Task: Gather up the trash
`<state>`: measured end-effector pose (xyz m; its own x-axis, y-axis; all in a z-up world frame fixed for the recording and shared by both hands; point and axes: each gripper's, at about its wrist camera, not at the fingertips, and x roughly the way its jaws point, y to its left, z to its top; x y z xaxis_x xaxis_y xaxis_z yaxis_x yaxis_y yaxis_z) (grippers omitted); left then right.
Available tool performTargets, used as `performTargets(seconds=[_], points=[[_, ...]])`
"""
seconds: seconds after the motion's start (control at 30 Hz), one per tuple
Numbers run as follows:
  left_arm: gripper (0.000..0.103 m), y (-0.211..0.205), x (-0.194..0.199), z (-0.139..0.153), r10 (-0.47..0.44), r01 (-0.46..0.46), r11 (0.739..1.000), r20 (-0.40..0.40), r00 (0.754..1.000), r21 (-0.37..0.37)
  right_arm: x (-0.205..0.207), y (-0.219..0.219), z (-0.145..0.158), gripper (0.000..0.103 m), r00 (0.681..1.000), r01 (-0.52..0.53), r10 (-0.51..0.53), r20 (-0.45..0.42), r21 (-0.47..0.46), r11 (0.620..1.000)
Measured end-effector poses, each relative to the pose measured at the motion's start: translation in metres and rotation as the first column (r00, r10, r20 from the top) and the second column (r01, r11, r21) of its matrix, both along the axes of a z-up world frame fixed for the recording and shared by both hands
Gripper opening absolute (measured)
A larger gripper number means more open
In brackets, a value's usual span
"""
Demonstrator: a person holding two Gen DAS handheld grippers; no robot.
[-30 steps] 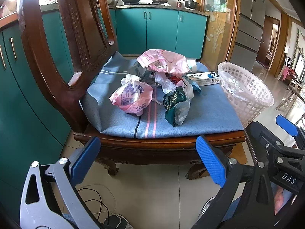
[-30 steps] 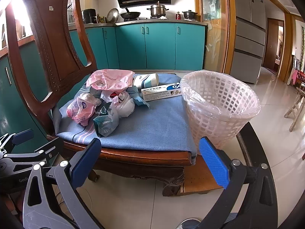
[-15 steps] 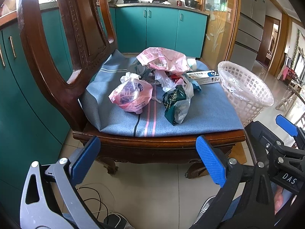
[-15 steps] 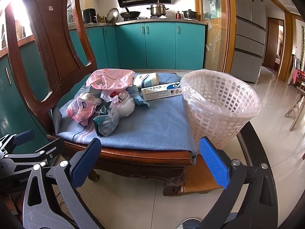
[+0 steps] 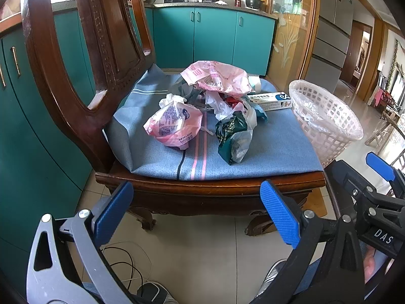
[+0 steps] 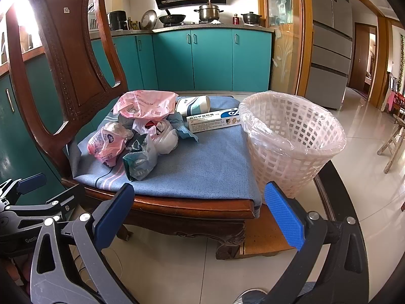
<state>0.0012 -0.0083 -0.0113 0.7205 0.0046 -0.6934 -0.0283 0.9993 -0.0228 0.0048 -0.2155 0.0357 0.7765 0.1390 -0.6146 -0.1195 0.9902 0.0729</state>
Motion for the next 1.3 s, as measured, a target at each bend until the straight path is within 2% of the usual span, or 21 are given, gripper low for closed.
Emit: performTargets(seconds=[1.3], points=[[0.1,0.0023,0.0035,-0.0006,-0.007,0.007,1.0,-0.015,1.0,-0.001,-0.0002,-0.0002,-0.0006,0.1,1.0,-0.001,0.001,-0.004,-0.002,1.0]])
